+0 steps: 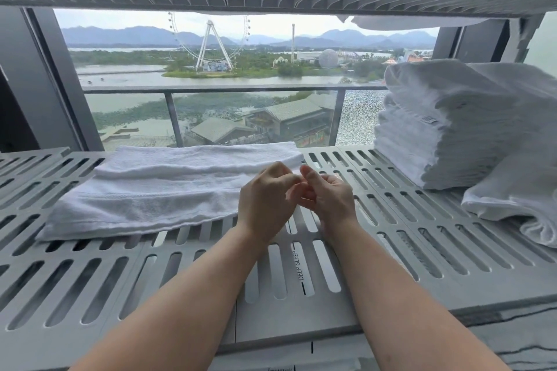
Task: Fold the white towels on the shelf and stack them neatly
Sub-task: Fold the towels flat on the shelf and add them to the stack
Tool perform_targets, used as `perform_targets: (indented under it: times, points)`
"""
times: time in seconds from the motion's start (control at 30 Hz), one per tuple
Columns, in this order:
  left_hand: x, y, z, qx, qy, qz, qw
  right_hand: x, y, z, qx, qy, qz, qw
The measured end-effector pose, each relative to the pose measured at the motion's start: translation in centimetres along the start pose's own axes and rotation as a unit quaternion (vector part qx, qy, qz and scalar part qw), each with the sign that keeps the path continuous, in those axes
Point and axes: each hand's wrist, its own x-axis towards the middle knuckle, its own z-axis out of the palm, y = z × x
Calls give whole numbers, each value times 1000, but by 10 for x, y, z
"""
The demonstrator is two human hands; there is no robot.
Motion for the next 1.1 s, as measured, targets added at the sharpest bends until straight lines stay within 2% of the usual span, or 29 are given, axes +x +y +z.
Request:
perform_targets:
  times: [0.1, 0.17, 0.3, 0.43, 0.53, 0.63, 0.73, 0.83, 0.97, 1.03, 1.1]
  points:
    - [-1, 0, -2, -78, -54, -16, 995, 4, 3, -1, -1, -7, 26, 1000]
    - [-1, 0, -5, -111, -57, -42, 991, 6, 5, -1, -23, 8, 26, 999]
    - [-2, -6, -10, -49, -73, -92, 992, 5, 6, 4, -29, 30, 23, 999]
    - [-4, -7, -8, -37, -103, -91, 990, -2, 8, 10, -39, 17, 55, 998]
    - [-5, -6, -8, -32, -107, -90, 990, -4, 8, 12, -106, 45, 31, 993]
    - [-9, -8, -13, -30, -136, -82, 987, -6, 11, 11, -216, 84, -19, 972]
    - [-14, -13, -28, -51, -161, -78, 983, -5, 13, 12, -233, 103, -28, 967]
    - [-20, -33, -53, 7, -178, -77, 981, 0, 16, 16, -285, 137, -53, 947]
    - [-26, -55, -78, 138, -246, -74, 957, 0, 23, 23, -337, 187, -92, 918]
    - [-29, -55, -79, 188, -217, -66, 956, -1, 24, 22, -347, 191, -102, 913]
    - [-30, -52, -78, 210, -152, -40, 965, 0, 24, 19, -353, 193, -107, 909]
